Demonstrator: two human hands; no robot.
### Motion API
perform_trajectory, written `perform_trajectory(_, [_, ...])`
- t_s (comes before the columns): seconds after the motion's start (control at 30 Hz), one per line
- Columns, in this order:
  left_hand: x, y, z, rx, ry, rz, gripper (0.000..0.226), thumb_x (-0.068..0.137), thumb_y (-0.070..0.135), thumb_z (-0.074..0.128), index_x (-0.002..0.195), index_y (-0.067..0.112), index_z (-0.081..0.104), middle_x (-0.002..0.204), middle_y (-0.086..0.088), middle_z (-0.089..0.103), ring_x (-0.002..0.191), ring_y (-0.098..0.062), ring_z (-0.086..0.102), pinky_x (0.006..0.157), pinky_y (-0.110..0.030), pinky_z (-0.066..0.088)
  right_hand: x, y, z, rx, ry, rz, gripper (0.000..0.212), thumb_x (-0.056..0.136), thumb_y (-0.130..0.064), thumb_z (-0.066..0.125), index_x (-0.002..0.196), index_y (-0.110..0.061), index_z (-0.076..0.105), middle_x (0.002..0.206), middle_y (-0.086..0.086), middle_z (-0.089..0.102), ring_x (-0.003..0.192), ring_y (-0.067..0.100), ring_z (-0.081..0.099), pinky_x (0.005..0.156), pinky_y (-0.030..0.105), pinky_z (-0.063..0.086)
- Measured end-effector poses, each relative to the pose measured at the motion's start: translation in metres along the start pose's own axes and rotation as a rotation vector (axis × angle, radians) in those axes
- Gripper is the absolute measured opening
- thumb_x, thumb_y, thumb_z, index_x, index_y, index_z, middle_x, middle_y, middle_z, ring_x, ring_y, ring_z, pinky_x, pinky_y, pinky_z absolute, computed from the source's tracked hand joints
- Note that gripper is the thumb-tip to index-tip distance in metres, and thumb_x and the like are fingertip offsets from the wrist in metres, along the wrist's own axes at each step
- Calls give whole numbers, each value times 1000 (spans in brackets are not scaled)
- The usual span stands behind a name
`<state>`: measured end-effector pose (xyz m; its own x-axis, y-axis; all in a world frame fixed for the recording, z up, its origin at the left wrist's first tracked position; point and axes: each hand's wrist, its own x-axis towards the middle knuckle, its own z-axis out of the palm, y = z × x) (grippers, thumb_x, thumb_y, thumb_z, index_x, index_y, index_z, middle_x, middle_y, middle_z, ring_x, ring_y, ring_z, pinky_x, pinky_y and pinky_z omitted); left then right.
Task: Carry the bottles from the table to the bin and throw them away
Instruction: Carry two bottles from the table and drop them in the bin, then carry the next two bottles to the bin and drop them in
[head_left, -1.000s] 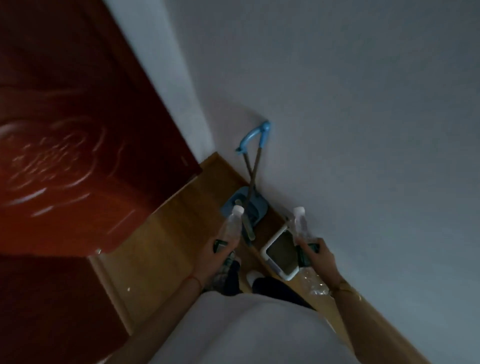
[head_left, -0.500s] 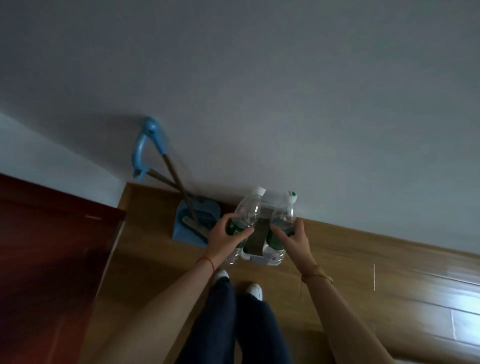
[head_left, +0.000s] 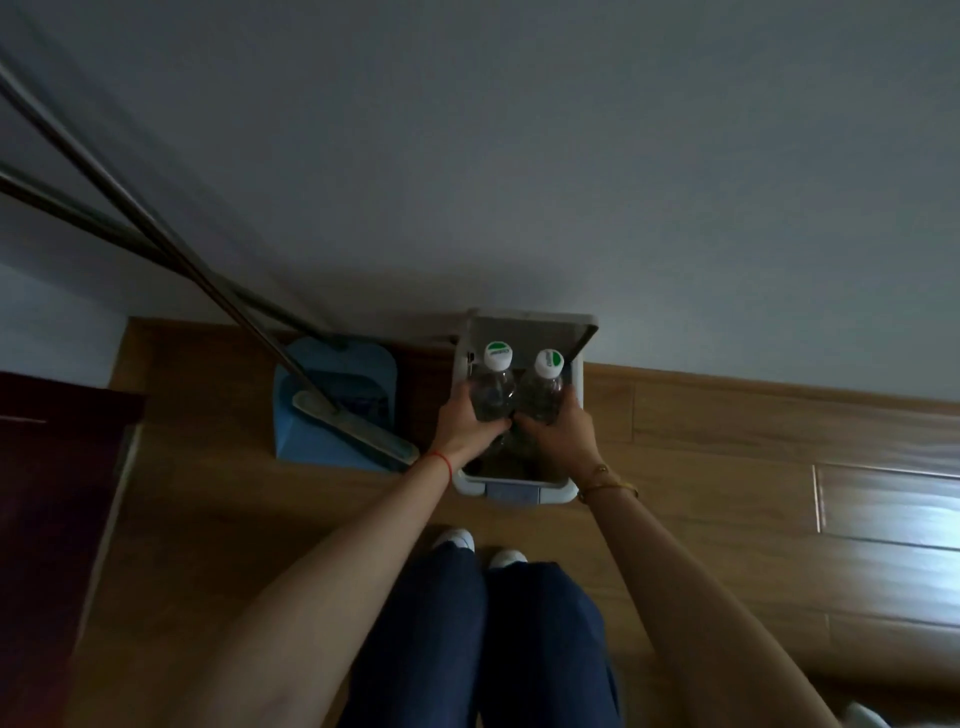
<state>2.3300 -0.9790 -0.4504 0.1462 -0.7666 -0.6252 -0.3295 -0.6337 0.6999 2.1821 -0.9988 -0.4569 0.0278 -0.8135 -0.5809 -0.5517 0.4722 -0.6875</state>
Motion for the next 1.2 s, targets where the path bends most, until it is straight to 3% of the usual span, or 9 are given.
perform_trajectory(0.13, [21, -14, 18, -8, -22, 61, 48, 85, 12, 64, 129, 13, 46, 122, 3, 49, 120, -15, 50, 92, -24, 36, 23, 23, 17, 12, 19, 24, 70, 78, -23, 74, 135, -5, 37, 130, 14, 59, 121, 29, 57, 98, 38, 49])
perform_trajectory(0.27, [30, -19, 27, -8, 30, 47, 53, 92, 16, 56, 140, 12, 33, 129, -2, 48, 119, -15, 49, 95, -23, 37, 35, 24, 27, -21, 59, 48, 65, 87, -16, 64, 138, 2, 28, 132, 21, 55, 122, 34, 55, 88, 31, 45])
perform_trajectory(0.4, [24, -22, 22, 96, 48, 20, 35, 99, 19, 46, 133, 11, 43, 106, -4, 59, 78, -7, 59, 62, -16, 42, 30, 26, 25, -86, 59, 85, 44, 91, -17, 56, 129, 0, 41, 121, 21, 61, 111, 36, 61, 81, 34, 49])
perform_trajectory(0.47, [15, -19, 16, 178, 90, 43, 30, 99, 20, 47, 128, 12, 50, 106, -7, 66, 70, -4, 58, 56, -12, 39, 21, 24, 18, -116, 50, 72, 35, 92, -19, 53, 123, -3, 48, 114, 19, 65, 103, 34, 64, 74, 33, 48])
perform_trajectory(0.6, [-18, 0, -3, 258, 109, 114, 42, 95, 21, 56, 136, 11, 51, 127, -10, 64, 112, -23, 65, 86, -25, 53, -13, 5, -8, -163, 35, 20, 35, 94, -18, 52, 127, -7, 53, 116, 14, 65, 103, 29, 64, 75, 28, 47])
perform_trajectory(0.7, [-58, 22, -31, 272, 99, 120, 38, 93, 20, 60, 129, 9, 58, 126, -10, 65, 115, -23, 64, 93, -28, 51, -58, -16, -37, -130, 63, -3, 38, 93, -23, 55, 128, -8, 56, 119, 11, 65, 106, 24, 63, 77, 27, 52])
perform_trajectory(0.8, [-119, 51, -64, 273, 90, 110, 29, 92, 19, 61, 119, 9, 63, 114, -6, 69, 102, -15, 65, 81, -21, 50, -125, -38, -72, -153, 80, -32, 36, 92, -26, 57, 125, -13, 61, 121, 6, 65, 108, 18, 60, 80, 18, 43])
perform_trajectory(1.03, [-305, 112, -140, 238, -18, -12, 26, 96, 19, 55, 119, 11, 63, 110, -1, 64, 99, -10, 58, 70, -10, 41, -325, -87, -159, -64, 165, 57, 26, 90, -24, 60, 114, -16, 68, 115, 0, 69, 103, 8, 58, 94, 33, 49])
perform_trajectory(1.2, [-379, 114, -161, 266, -64, -113, 27, 96, 26, 54, 116, 12, 63, 111, -6, 67, 103, -21, 64, 79, -26, 50, -432, -82, -183, 20, 242, 193, 25, 89, -23, 63, 111, -14, 70, 106, 5, 72, 99, 15, 63, 82, 27, 47])
